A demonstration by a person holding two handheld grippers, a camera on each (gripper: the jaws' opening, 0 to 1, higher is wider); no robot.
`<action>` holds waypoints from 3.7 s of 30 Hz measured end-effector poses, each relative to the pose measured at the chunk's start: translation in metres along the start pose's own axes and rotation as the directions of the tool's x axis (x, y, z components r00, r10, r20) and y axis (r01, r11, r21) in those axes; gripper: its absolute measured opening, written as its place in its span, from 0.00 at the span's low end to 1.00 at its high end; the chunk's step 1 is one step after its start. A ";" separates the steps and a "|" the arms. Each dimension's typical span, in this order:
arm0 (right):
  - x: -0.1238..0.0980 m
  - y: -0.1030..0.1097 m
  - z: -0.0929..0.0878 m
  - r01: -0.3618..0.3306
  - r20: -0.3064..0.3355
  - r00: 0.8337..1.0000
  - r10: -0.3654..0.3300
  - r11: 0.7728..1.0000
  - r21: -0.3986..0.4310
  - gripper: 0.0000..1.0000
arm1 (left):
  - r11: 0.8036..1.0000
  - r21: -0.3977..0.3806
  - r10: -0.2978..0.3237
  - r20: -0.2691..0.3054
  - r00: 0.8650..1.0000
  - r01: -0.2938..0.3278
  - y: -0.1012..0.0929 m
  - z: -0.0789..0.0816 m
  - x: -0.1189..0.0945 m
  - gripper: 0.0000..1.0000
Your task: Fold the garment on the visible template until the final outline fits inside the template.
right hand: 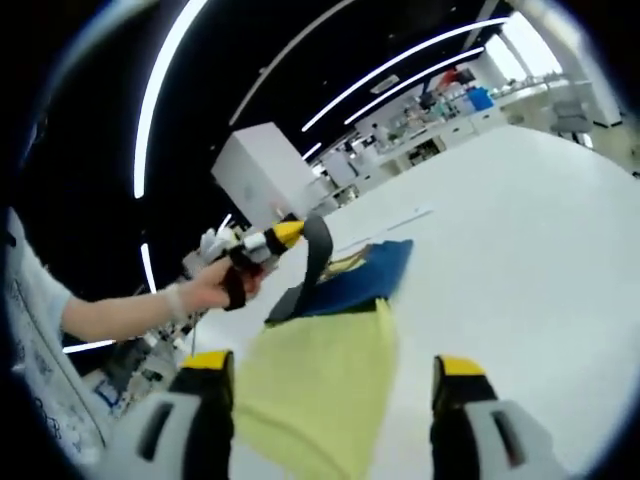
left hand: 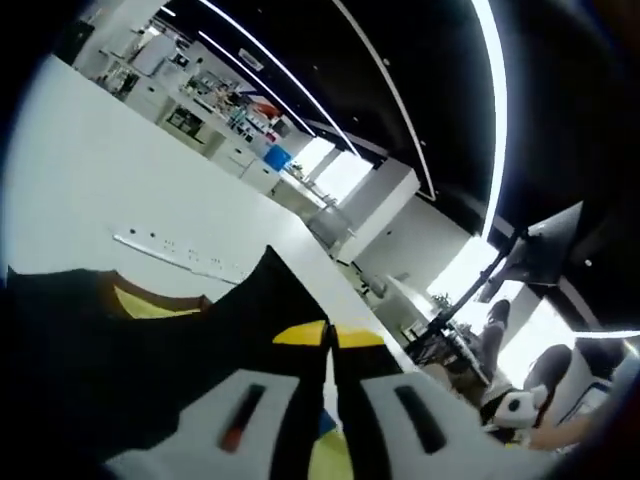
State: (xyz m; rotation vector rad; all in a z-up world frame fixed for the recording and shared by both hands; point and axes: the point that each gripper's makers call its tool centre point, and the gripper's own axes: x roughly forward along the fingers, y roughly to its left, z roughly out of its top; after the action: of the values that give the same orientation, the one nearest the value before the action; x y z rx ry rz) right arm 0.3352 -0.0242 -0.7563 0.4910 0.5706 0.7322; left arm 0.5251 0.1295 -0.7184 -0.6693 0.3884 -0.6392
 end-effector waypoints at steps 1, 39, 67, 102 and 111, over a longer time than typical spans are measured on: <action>0.000 -0.001 0.000 0.000 0.000 1.000 0.000 1.000 0.003 0.81 | 1.000 -0.003 -0.002 -0.014 1.000 0.002 -0.001 -0.006 0.002 0.00; -0.002 -0.009 -0.015 0.018 -0.005 1.000 -0.018 0.998 0.058 0.81 | 0.998 0.056 -0.004 -0.249 0.968 0.018 0.004 -0.102 0.018 0.07; 0.006 0.006 0.000 0.006 -0.018 1.000 -0.007 1.000 -0.025 0.82 | 0.942 0.318 0.000 -0.312 0.950 0.104 -0.011 -0.085 -0.013 0.99; 0.022 0.007 0.004 0.011 -0.123 0.991 -0.046 0.963 -0.269 0.75 | 0.889 0.441 0.233 -0.199 0.952 -0.125 0.052 -0.025 -0.167 0.93; 0.014 0.000 -0.022 -0.020 -0.245 0.967 -0.077 0.928 -0.371 0.75 | 0.796 0.606 0.298 -0.372 0.879 -0.013 0.053 -0.072 -0.218 0.91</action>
State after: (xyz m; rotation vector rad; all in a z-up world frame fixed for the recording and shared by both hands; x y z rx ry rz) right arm 0.3300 -0.0088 -0.7768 0.0338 0.6596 0.8593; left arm 0.3477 0.2723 -0.7779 0.1285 0.6360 -0.7043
